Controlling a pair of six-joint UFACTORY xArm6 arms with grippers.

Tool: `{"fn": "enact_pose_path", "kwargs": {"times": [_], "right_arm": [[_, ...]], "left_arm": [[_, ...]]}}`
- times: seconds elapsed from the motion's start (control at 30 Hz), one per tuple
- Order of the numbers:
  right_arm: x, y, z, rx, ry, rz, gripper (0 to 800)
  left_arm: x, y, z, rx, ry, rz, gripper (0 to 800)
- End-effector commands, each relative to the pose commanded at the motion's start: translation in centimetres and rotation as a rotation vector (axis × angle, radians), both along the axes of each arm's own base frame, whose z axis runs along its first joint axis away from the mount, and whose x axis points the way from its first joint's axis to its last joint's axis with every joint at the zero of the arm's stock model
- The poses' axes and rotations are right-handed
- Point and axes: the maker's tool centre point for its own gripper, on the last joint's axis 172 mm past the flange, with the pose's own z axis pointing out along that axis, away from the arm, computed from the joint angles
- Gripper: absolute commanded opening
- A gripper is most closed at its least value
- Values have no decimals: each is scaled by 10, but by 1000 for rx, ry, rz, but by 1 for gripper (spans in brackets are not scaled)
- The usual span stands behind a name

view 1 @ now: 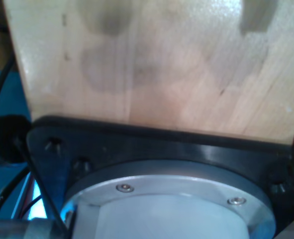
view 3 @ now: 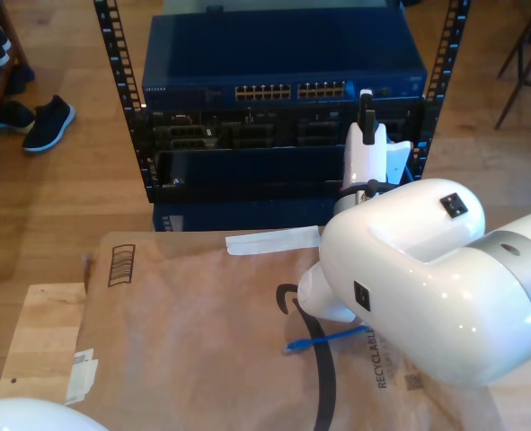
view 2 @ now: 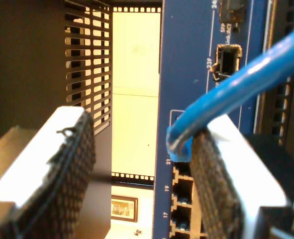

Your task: Grab the cable and plug it in

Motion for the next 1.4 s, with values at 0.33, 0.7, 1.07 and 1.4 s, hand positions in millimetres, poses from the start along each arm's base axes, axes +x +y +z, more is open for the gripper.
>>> {"fn": "enact_pose_path", "kwargs": {"times": [0.33, 0.7, 1.07, 1.4], "right_arm": [[-24, -10, -11, -29, 87, 13, 363], [-45, 21, -5, -118, 296, 262, 509], [-34, -38, 6, -325, 574, 335, 751], [-38, -117, -6, -379, 803, 253, 794]], "left_arm": [[0, 0, 0, -2, 0, 0, 800], [0, 0, 0, 0, 0, 0, 800], [0, 0, 0, -2, 0, 0, 800], [0, 0, 0, -2, 0, 0, 800]]}}
